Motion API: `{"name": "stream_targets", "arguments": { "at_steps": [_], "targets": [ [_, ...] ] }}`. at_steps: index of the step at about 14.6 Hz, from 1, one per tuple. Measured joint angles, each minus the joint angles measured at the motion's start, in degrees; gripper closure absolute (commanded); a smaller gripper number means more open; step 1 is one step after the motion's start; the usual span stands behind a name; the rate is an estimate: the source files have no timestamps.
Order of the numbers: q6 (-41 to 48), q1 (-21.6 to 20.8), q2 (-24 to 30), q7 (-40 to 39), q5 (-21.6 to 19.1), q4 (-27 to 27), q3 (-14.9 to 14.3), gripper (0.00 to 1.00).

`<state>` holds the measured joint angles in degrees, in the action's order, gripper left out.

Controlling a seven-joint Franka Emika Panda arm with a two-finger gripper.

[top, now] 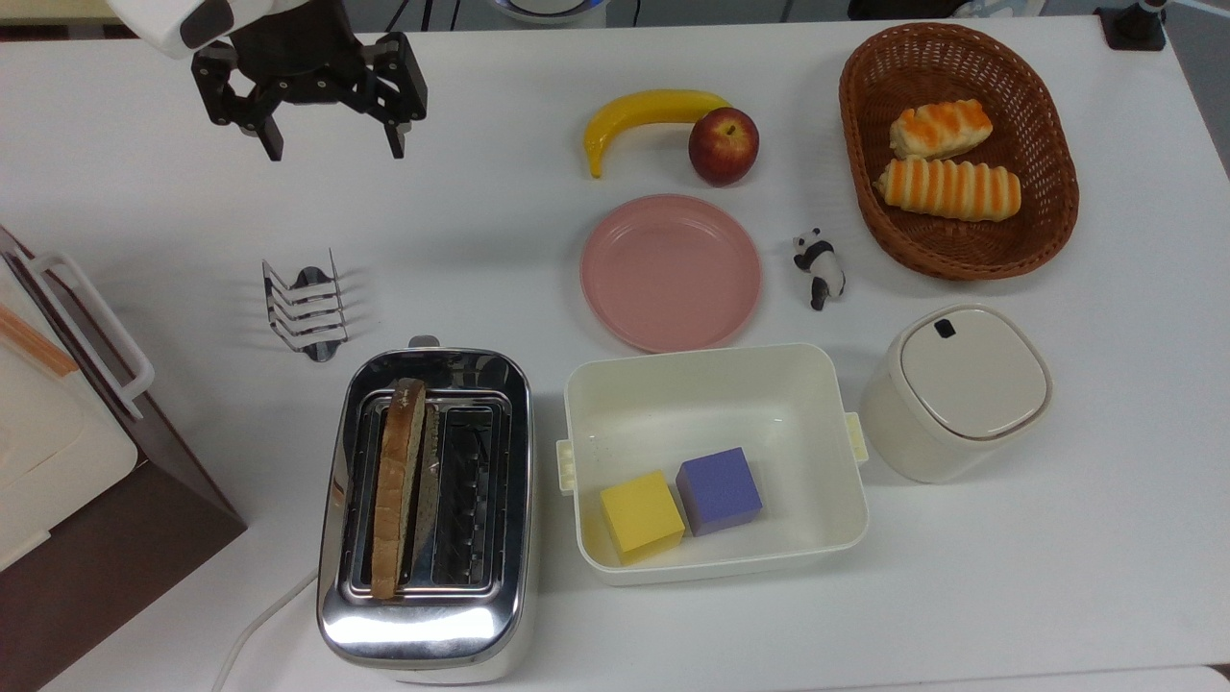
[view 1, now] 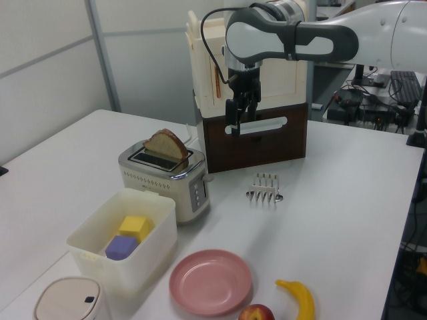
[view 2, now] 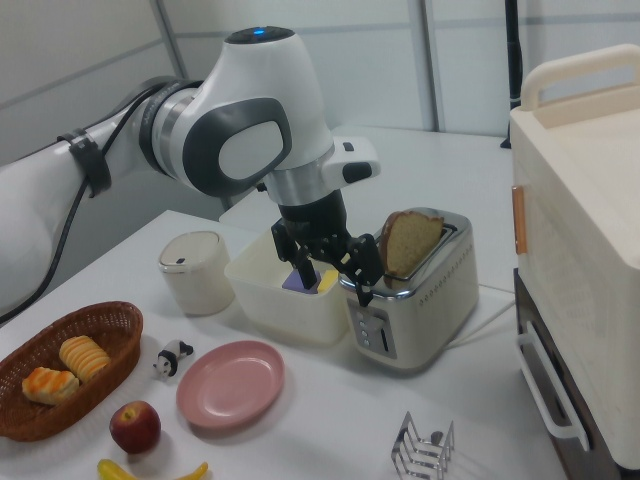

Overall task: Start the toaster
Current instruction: 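Move the gripper toward the toaster's side lever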

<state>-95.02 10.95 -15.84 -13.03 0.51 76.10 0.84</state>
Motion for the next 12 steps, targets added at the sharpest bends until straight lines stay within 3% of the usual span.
{"name": "stream_targets", "arguments": {
  "at_steps": [10, 12],
  "targets": [
    [0.0, 0.13, 0.0, 0.0, 0.0, 0.02, -0.08, 0.0],
    [0.0, 0.14, 0.0, 0.01, 0.0, 0.03, -0.09, 0.1]
  ]
}}
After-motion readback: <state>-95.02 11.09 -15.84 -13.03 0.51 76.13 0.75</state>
